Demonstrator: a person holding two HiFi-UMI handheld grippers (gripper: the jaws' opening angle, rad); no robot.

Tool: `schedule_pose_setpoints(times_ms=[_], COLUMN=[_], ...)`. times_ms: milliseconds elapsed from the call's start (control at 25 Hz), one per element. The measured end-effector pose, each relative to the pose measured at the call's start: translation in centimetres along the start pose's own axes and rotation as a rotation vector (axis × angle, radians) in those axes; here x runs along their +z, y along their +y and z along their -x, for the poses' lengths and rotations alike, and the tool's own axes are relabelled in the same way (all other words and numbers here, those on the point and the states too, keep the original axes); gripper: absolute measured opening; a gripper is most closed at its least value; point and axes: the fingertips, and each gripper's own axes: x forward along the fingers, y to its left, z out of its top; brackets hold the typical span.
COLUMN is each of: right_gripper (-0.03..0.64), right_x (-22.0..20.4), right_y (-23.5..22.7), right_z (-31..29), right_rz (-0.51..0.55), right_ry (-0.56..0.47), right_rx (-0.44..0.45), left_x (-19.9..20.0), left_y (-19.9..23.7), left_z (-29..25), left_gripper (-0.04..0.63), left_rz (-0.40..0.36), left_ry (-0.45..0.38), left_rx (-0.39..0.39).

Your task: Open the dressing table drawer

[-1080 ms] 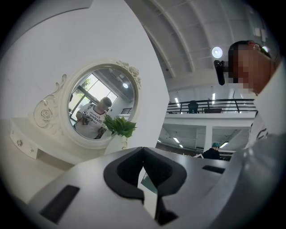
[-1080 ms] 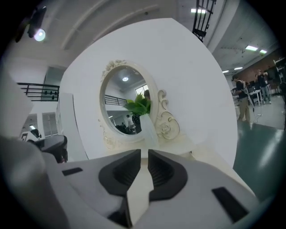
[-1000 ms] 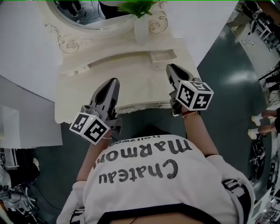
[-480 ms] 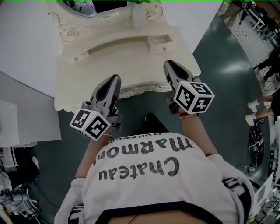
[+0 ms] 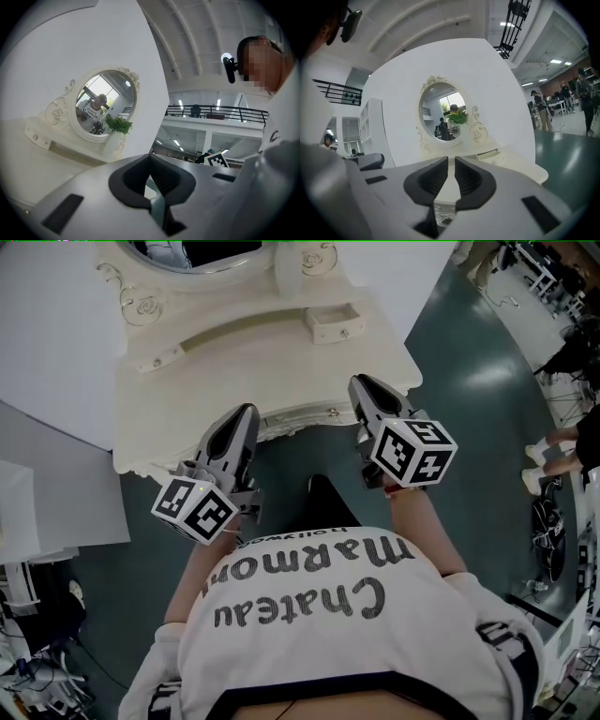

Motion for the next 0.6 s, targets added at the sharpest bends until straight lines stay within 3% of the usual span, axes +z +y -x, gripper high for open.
schedule_pose_setpoints(times_ms=[600], right_gripper=[0.055], right_x=[-2.0], right_y=[0.2], right_z=[1.1], right_rz=[0.018], right_ry=[0.052], right_rx=[0.002], left_x=[-1.8], left_y=[-0.8], left_z=[0.8], left_gripper=[0.023], left_rz=[0.032], left_ry=[0.013], left_rx=[0.006])
